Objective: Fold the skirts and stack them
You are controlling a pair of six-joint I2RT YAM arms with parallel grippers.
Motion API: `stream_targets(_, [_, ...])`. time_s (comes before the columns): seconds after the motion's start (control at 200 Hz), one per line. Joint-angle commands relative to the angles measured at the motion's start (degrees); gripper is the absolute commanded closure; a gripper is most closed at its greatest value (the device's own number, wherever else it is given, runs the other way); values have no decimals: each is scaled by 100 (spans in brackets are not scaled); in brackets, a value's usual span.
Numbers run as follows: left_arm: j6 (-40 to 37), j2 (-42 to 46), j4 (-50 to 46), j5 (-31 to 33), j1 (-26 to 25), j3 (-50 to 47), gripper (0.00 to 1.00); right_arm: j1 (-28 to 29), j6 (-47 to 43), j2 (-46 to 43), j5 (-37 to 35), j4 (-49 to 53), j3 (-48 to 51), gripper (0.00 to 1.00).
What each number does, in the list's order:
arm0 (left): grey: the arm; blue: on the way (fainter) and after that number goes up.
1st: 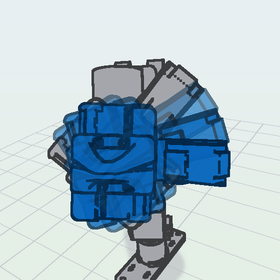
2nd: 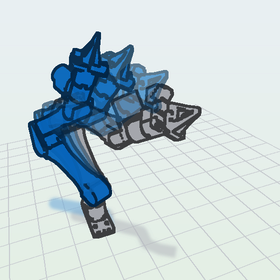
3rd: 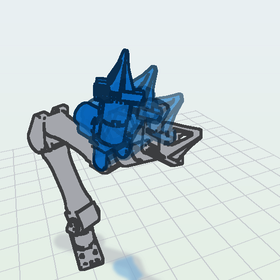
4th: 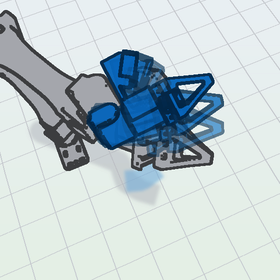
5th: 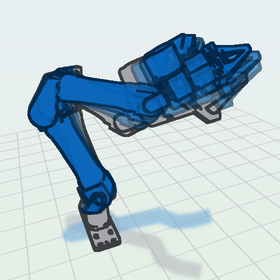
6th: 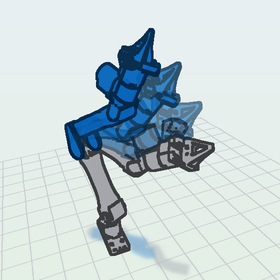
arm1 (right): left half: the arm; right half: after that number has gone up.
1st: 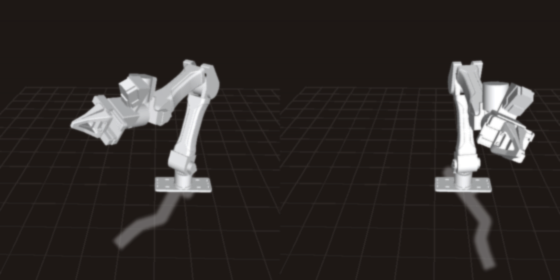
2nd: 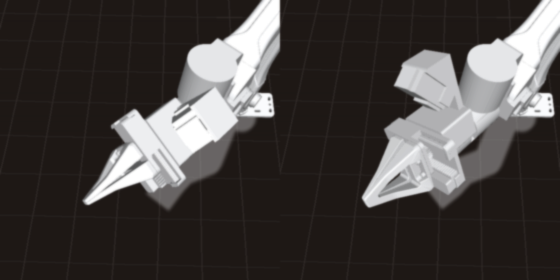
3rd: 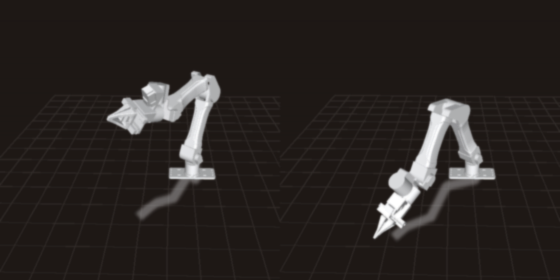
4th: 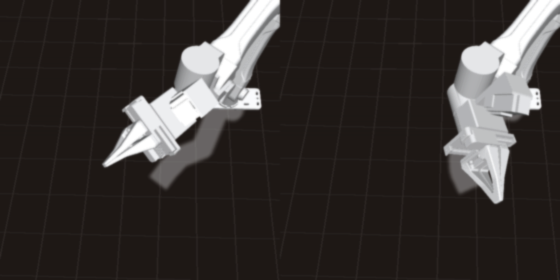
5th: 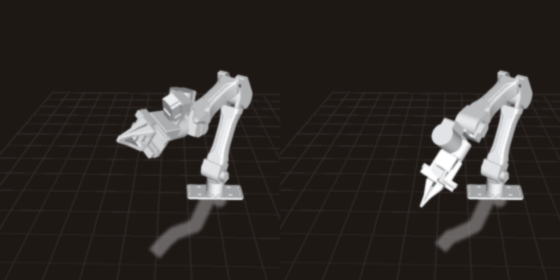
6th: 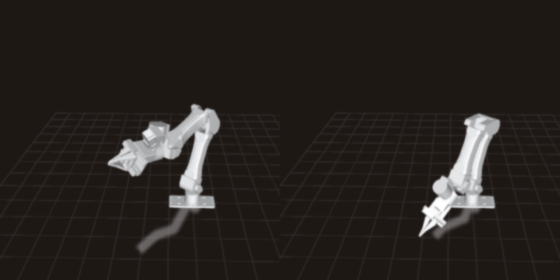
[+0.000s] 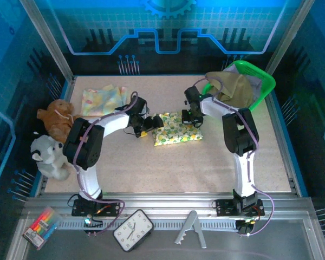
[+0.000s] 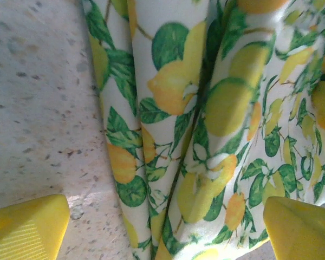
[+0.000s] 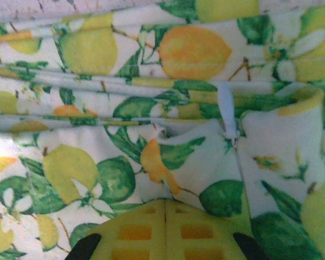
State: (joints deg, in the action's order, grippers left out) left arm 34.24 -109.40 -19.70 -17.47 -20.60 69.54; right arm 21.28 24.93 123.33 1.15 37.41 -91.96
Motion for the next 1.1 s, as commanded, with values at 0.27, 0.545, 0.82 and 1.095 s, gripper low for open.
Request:
stream_targets(0.27, [114,-742,256,-268,-153,588,36,-45,250,288,301,216,106,100])
stream_targets(0.545, [-74,-928,-323,544,-383,1198,74,-60,276,193,316,146,251,100])
stream_targets(0.82, [-389,-723,-1875,3002,-550,1619,100,-127,481,-132,693,-189,560,100])
stream_targets(1.095, [-1579,-1285,-3712,6020,-612,3182,100,-160,736,-1038,1105,-540,523,7])
